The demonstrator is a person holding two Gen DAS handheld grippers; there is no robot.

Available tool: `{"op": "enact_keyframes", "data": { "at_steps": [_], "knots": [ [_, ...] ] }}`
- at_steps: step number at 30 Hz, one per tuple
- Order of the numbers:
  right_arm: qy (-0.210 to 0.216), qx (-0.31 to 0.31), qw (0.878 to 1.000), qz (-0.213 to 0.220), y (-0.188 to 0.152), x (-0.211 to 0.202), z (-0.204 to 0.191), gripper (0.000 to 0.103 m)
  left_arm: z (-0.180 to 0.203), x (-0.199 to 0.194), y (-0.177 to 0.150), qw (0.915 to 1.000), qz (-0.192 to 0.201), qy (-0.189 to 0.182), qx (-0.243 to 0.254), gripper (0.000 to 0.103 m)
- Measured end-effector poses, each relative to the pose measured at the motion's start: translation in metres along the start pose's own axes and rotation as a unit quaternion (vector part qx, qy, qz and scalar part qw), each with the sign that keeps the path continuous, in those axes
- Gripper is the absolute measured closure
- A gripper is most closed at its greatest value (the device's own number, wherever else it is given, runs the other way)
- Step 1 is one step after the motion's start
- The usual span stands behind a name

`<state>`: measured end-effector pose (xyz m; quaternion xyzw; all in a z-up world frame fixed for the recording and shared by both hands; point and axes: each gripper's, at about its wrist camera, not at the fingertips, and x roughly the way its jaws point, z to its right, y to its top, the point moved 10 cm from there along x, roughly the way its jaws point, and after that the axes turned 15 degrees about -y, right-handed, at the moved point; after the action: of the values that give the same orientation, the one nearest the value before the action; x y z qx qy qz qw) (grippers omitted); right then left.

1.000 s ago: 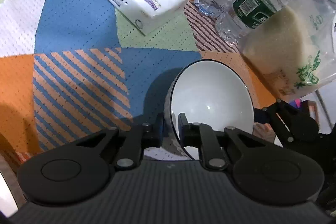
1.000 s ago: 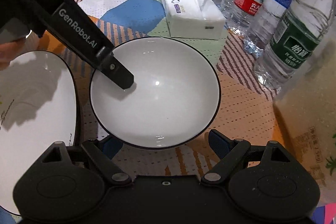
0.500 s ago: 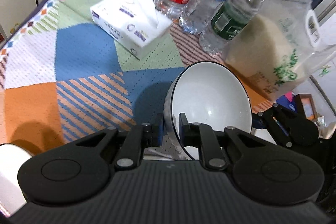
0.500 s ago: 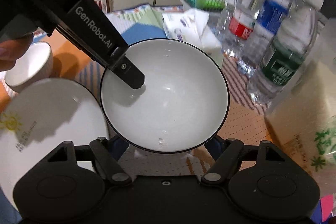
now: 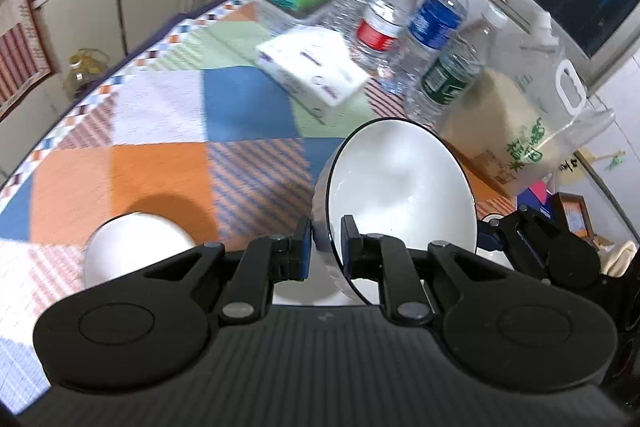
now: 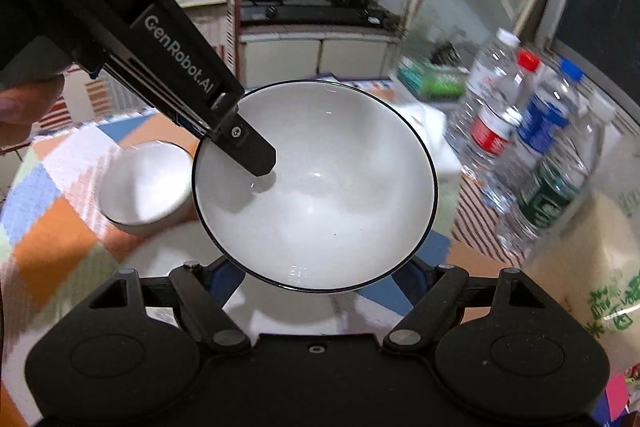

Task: Organize plates and bowls

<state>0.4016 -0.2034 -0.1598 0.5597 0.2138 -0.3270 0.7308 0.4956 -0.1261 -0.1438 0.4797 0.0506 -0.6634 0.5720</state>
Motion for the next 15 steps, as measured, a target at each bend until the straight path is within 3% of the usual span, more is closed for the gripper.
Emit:
{"op": "enact_keyframes", "data": {
  "at_steps": [7,15],
  "knots": [
    [0.037,-0.012,0.999,0.028,0.019,-0.013,-0.054,0.019,-0.042,-0.048,-0.018,0.999,0.014,0.031,-0.031,0.09],
    [0.076,-0.014,0.997,0.031,0.021,0.001,-0.113,0.019,-0.098,-0.065,-0.045,0.9953,0.022,0.068,-0.065,0.09]
  ]
}}
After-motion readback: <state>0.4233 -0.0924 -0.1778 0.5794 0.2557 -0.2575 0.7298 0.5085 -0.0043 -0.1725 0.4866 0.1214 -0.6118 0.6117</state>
